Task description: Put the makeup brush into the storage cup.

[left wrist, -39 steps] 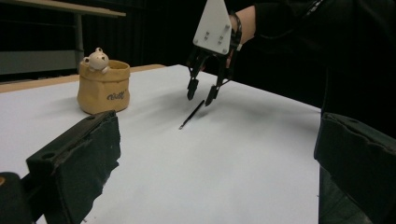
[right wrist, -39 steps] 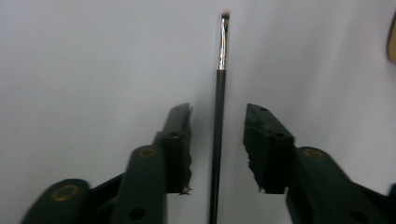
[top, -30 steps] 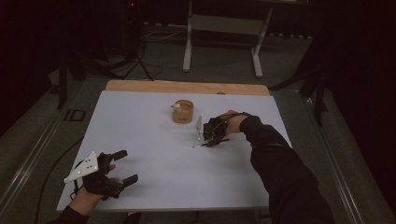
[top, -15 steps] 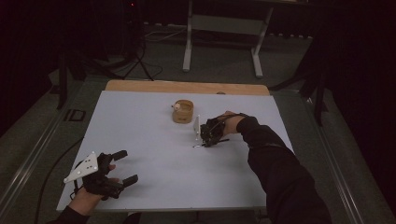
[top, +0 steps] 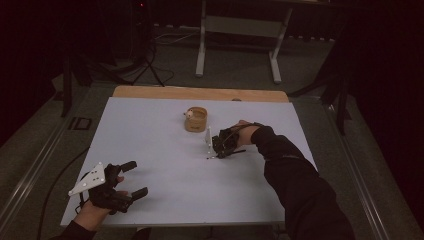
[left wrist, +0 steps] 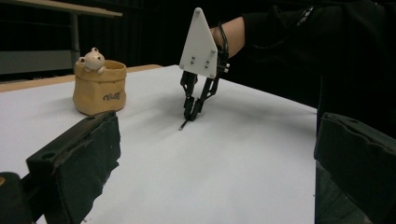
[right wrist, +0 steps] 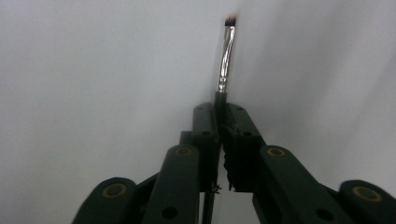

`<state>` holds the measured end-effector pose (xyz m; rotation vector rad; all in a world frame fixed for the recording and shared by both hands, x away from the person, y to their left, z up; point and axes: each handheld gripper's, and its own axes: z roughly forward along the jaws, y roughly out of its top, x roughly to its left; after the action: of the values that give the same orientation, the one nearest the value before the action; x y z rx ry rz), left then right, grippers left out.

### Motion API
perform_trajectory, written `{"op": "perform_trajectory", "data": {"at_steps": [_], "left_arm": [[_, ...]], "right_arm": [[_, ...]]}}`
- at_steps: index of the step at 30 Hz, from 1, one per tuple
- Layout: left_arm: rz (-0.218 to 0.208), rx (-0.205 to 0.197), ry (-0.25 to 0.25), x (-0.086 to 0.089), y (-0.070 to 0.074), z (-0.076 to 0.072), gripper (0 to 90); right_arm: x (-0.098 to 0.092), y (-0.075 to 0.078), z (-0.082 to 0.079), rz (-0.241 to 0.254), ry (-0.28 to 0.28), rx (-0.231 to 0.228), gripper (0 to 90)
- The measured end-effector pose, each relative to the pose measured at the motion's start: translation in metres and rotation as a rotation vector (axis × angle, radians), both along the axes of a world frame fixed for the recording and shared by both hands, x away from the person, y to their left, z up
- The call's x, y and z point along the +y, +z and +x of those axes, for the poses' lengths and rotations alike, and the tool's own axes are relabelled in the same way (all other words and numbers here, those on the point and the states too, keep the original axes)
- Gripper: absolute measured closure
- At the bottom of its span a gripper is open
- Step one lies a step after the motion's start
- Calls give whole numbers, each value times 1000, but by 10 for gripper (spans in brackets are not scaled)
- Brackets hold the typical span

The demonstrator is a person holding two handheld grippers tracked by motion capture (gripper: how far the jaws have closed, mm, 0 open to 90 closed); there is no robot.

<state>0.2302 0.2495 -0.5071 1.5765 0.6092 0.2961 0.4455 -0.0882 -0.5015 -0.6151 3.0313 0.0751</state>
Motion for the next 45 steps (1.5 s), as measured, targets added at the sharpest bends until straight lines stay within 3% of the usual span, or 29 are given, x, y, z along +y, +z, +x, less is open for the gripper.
{"op": "perform_trajectory", "data": {"at_steps": [8, 9, 10, 11, 12, 16, 20, 27, 30, 33, 34, 39, 42, 44, 45], "left_arm": [[-2, -1, 0, 0, 0, 0, 10], [-2, -1, 0, 0, 0, 0, 10], [-2, -1, 0, 0, 0, 0, 10], [-2, -1, 0, 0, 0, 0, 10], [-2, -1, 0, 0, 0, 0, 10], [-3, -2, 0, 0, 0, 0, 10], [-2, -3, 0, 0, 0, 0, 10], [0, -3, 0, 0, 0, 0, 10], [-1, -4, 1, -1, 0, 0, 10], [2, -4, 0, -1, 0, 0, 10], [1, -4, -1, -1, 0, 0, 10], [2, -5, 5, -1, 0, 1, 10], [2, -3, 11, -1, 0, 1, 10], [5, -4, 11, -1, 0, 1, 10], [7, -4, 11, -1, 0, 1, 10]], "right_arm": [[3, 0, -3, -19, -75, -25, 854], [5, 2, -3, -13, -132, -26, 857], [5, 2, -3, -13, -132, -26, 857], [7, 5, -1, -6, -212, 22, 858], [7, 5, -1, -6, -212, 22, 858], [14, 17, 0, 24, -374, 59, 860], [14, 27, -3, 55, -421, 66, 860], [5, 37, -9, 182, -482, 91, 860], [-1, 42, -12, 225, -495, 77, 860], [-15, 54, -14, 324, -553, 84, 861], [-15, 54, -14, 324, -553, 84, 861], [-32, 61, -17, 432, -592, 77, 860], [-41, 62, -19, 467, -606, 65, 861], [-50, 64, -19, 518, -657, 50, 861], [-50, 64, -19, 518, -657, 50, 861]]}}
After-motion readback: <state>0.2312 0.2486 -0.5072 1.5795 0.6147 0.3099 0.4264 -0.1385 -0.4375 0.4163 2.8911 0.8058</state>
